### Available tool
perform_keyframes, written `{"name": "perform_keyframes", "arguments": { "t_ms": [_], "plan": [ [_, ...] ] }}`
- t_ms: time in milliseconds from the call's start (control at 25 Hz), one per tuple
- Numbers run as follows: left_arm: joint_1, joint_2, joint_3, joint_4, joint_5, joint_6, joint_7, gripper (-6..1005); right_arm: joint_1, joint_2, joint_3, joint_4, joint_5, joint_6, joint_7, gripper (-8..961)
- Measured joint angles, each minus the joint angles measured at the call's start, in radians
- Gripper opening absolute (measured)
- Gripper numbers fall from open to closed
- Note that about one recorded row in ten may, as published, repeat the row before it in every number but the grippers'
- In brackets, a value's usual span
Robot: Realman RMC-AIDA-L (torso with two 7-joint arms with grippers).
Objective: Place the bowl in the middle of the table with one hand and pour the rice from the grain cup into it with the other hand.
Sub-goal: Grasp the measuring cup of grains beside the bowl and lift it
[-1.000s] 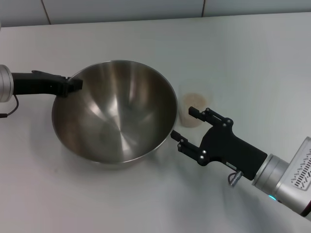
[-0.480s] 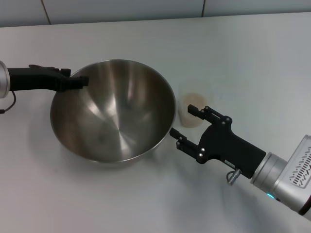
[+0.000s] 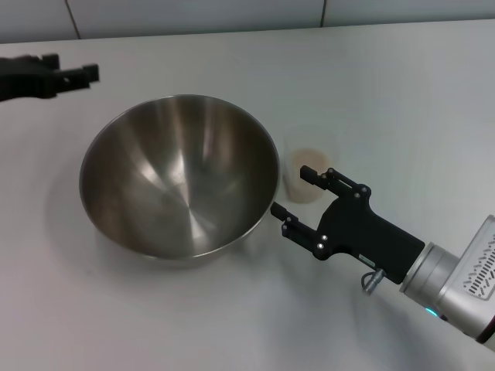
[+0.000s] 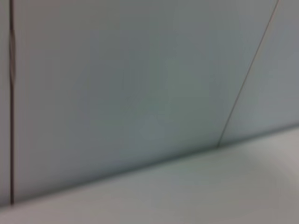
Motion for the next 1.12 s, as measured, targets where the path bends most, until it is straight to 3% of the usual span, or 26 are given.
{"name": "perform_keyframes", "arguments": {
  "t_ms": [120, 240, 320, 440, 520, 920, 1120],
  "plan": [
    [0.079, 0.002, -0.012, 0.047, -0.211, 0.093, 0.178, 815, 0.003, 0.0, 0.007, -0.001, 0.0, 0.0, 0.0, 682],
    [0.118, 0.003, -0.016, 0.062, -0.296, 0.169, 0.289, 815, 0.004, 0.0, 0.009, -0.002, 0.0, 0.0, 0.0, 682],
    [0.168, 0.015, -0.028, 0.074, -0.356, 0.304, 0.436, 816, 0.004, 0.0, 0.01, -0.003, 0.0, 0.0, 0.0, 683],
    [0.215, 0.056, -0.038, 0.068, -0.307, 0.471, 0.529, 816, 0.004, -0.001, 0.02, -0.006, 0.0, -0.001, 0.0, 684],
    [0.23, 0.065, -0.037, 0.067, -0.231, 0.528, 0.544, 816, 0.0, -0.002, 0.024, -0.006, 0.0, -0.001, -0.001, 684],
    [0.256, 0.02, -0.037, 0.051, -0.162, 0.581, 0.554, 816, -0.03, -0.002, 0.05, -0.008, 0.0, -0.002, -0.004, 683],
    [0.258, 0.016, -0.038, 0.048, -0.162, 0.584, 0.554, 815, -0.049, -0.001, 0.073, -0.002, 0.0, -0.003, -0.005, 682]
  ]
}}
